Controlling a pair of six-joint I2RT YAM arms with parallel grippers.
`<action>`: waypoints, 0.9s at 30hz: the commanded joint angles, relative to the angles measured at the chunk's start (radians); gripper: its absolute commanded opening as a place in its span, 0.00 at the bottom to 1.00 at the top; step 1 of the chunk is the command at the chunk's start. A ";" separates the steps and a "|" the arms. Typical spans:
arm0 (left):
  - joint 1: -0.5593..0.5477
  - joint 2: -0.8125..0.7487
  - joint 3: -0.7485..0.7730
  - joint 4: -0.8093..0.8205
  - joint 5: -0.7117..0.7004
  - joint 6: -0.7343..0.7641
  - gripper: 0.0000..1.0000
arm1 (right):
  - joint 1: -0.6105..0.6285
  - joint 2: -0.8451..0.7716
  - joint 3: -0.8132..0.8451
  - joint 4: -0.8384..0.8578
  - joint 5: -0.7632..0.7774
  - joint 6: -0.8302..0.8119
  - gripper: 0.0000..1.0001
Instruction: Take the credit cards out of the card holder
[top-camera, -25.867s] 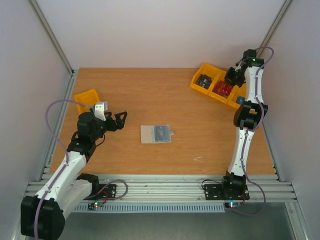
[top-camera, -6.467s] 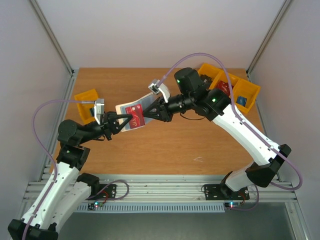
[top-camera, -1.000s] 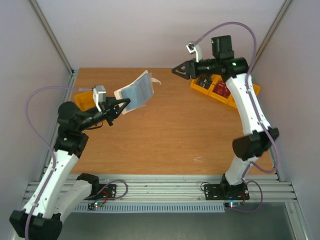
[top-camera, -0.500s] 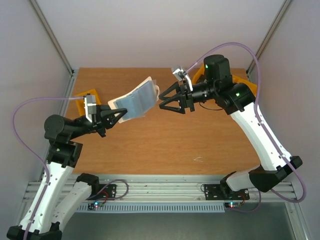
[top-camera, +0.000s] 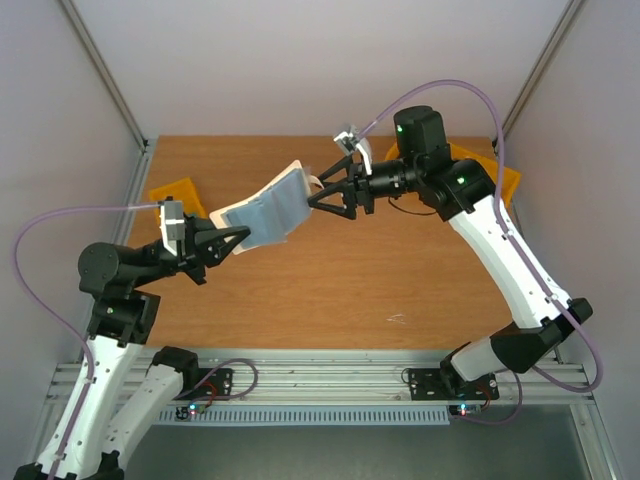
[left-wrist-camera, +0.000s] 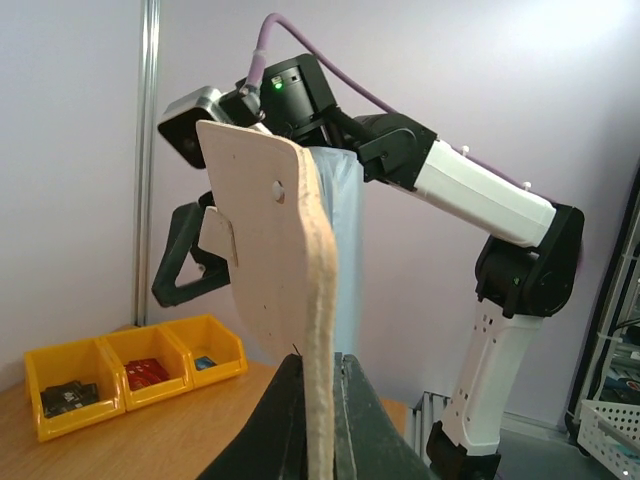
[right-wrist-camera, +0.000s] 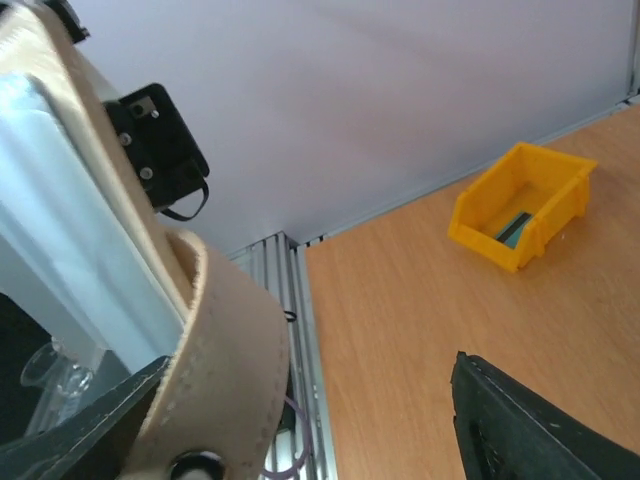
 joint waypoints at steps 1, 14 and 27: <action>-0.001 -0.026 0.024 0.055 0.006 -0.011 0.00 | 0.036 0.023 0.028 -0.018 -0.036 -0.039 0.72; 0.014 -0.050 -0.003 0.049 -0.015 -0.015 0.00 | 0.168 0.065 0.097 0.001 -0.111 -0.051 0.65; 0.022 -0.061 -0.089 -0.049 -0.207 0.019 0.00 | 0.222 0.032 0.152 -0.146 -0.094 -0.121 0.48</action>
